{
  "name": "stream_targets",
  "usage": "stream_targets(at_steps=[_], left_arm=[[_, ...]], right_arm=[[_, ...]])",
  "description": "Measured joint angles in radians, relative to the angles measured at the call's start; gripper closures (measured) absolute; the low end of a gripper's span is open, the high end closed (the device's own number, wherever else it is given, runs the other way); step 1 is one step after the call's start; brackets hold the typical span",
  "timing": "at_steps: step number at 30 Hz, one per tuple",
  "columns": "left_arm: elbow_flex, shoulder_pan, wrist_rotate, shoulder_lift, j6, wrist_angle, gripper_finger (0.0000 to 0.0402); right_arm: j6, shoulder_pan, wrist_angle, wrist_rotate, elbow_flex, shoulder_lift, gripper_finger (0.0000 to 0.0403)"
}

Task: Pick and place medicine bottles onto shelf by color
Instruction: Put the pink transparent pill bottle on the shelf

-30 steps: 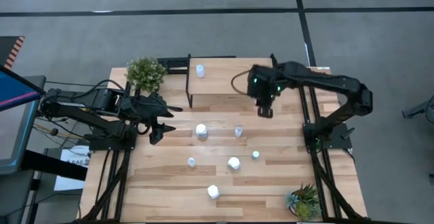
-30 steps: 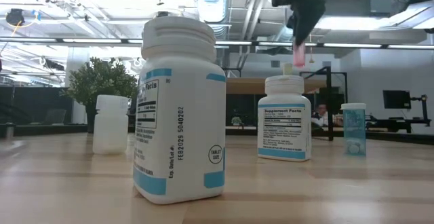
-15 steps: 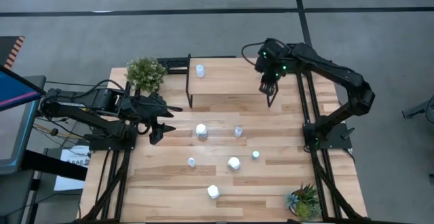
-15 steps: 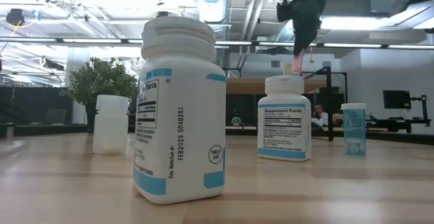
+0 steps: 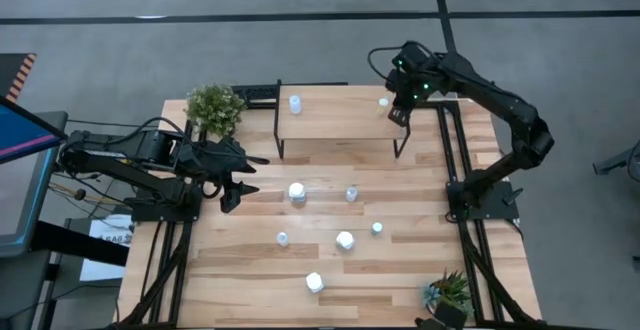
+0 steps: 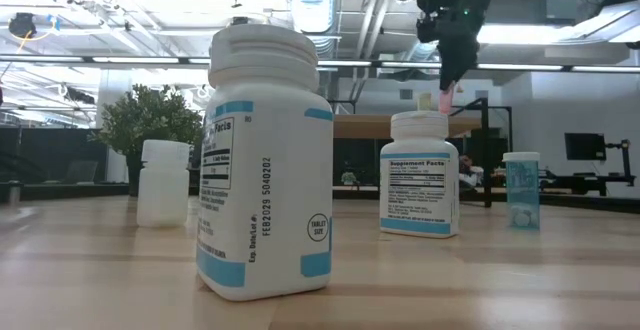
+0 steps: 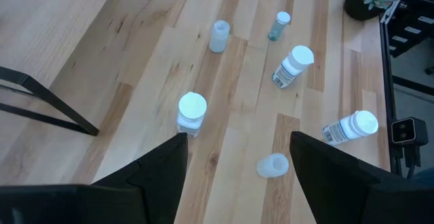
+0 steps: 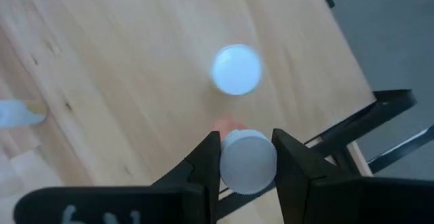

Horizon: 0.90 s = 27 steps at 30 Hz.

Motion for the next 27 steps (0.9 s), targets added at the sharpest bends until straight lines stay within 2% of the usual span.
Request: stream_targets(at_steps=[10,21,27], left_arm=[[0.0,0.0,0.0,0.0,0.0,0.0,0.0157],[0.0,0.0,0.001,0.0,0.0,0.0,0.0157],[0.0,0.0,0.001,0.0,-0.001,0.0,0.0157]], right_arm=[[-0.065,-0.016,0.012,0.025,0.003,0.073,0.0289],[-0.087,-0.029,-0.005,0.052,0.03,0.082,0.0288],[-0.086,-0.031,-0.007,0.052,0.03,0.082,0.0251]])
